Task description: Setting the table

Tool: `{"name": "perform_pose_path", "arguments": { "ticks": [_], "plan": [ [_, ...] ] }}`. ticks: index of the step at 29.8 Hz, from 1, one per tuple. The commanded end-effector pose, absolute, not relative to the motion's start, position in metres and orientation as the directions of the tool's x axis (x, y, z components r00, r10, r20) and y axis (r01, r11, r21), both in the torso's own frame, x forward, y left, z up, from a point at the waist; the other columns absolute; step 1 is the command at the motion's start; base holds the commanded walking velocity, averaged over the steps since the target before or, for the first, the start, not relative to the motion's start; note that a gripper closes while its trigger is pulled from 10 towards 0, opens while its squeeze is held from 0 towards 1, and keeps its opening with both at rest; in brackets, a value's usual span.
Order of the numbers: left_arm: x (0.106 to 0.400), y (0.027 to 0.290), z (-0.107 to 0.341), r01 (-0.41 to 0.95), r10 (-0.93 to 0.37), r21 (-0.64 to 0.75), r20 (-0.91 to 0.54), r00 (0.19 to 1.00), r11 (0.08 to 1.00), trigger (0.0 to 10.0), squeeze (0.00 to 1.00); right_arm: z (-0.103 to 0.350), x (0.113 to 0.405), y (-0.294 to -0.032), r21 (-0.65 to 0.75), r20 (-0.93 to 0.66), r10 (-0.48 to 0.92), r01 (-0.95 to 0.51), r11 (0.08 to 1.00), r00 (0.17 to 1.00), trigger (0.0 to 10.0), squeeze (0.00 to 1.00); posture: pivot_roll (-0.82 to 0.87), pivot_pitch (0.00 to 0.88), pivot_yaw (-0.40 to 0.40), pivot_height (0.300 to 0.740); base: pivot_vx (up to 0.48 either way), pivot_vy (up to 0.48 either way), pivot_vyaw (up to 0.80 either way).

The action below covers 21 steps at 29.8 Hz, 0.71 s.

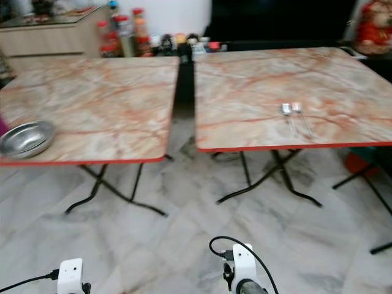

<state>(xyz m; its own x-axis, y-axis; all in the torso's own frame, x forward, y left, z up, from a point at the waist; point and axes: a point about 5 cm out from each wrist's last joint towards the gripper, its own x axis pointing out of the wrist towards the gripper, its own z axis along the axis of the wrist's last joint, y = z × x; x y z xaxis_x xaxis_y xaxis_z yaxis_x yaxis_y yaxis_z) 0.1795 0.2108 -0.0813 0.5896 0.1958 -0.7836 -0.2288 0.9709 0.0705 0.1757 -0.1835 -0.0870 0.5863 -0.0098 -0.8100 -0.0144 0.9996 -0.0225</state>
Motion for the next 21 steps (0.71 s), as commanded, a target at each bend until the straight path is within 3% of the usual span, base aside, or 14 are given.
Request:
{"name": "perform_pose_path", "arguments": {
  "ticks": [1,12,21],
  "plan": [
    [0.1701,0.2226,-0.0832,-0.227,0.218,0.103,-0.793,0.569,0.968,10.0,0.00,-0.0818,0.1880,-0.1751,-0.014,-0.786,0.010,-0.034,0.999,0.618,10.0,0.00,0.01,0.000,0.004,0.740,0.349,0.000,0.00],
    [0.1660,0.2265,-0.0842,-0.228,0.221,0.107,-0.798,0.561,0.968,10.0,0.00,-0.0835,0.1847,-0.1727,-0.013,-0.791,0.022,-0.052,0.999,0.612,10.0,0.00,0.01,0.000,0.001,0.740,0.349,0.000,0.42],
    [0.1677,0.2264,-0.0836,-0.223,0.220,0.109,-0.797,0.563,0.969,10.0,0.00,-0.0852,0.1814,-0.1751,-0.002,-0.801,0.014,-0.026,1.000,0.598,10.0,0.00,0.01,0.000,0.002,0.740,0.349,0.000,0.00]
  ]
}}
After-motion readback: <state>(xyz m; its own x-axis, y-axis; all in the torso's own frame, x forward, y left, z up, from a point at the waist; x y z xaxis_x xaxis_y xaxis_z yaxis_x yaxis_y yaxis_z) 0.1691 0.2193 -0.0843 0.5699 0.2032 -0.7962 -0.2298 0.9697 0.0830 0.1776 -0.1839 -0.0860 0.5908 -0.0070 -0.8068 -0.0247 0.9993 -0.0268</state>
